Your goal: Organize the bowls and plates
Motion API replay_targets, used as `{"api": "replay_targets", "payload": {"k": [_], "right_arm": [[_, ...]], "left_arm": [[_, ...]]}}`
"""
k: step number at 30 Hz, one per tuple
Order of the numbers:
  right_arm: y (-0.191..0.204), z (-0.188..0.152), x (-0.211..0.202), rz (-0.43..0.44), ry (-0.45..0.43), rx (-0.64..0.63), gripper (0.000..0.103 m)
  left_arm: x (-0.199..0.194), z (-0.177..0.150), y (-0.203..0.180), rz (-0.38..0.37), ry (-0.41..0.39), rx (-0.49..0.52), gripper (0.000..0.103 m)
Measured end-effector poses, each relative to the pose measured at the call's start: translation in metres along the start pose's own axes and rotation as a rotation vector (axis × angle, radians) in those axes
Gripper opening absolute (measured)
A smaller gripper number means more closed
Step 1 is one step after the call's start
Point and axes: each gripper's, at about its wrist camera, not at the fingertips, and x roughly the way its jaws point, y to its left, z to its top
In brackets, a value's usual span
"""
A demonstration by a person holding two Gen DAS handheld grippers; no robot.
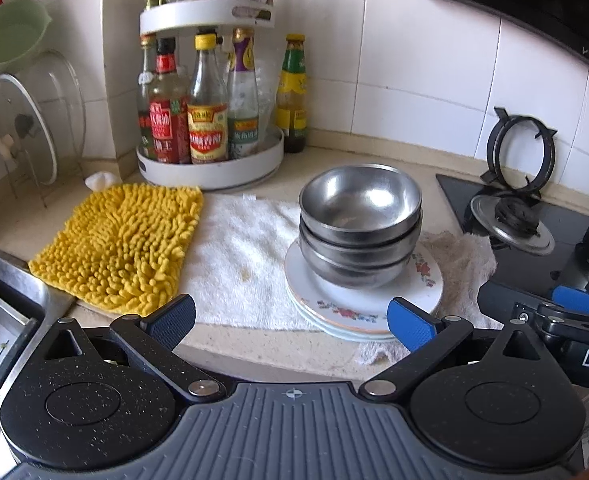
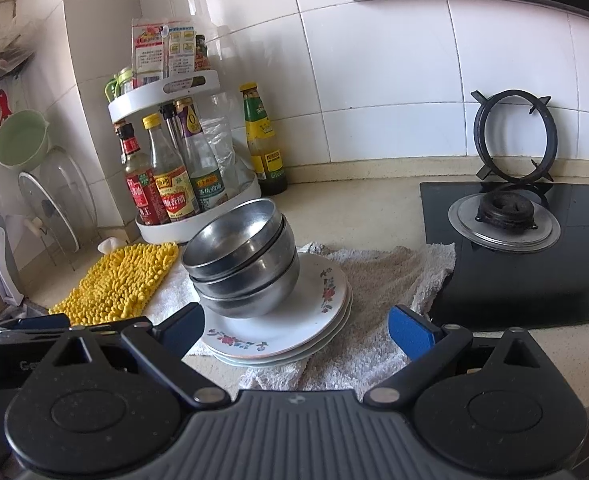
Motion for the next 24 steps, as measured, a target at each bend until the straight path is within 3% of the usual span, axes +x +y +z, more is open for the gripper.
{"api": "replay_targets", "payload": {"k": [4,10,24], "right_arm": [[-0.001,-0.002,0.003,-0.005,0.025,-0.009,0.103],[-0.002,-0.003,0.006,-0.011,0.048,-0.020,0.103],[-0.010,-0.006,0.009,-0.009,0.086,-0.013,0.103]], "left_arm": [[0.005,-0.002,-0.001,0.005,0.036,0.006,0.103],[0.021,-0.008,0.004,-0.060,0.136,-0.038,0.103],[0.038,-0.020,0.002,-0.058,0.239,-0.018,0.103]]}}
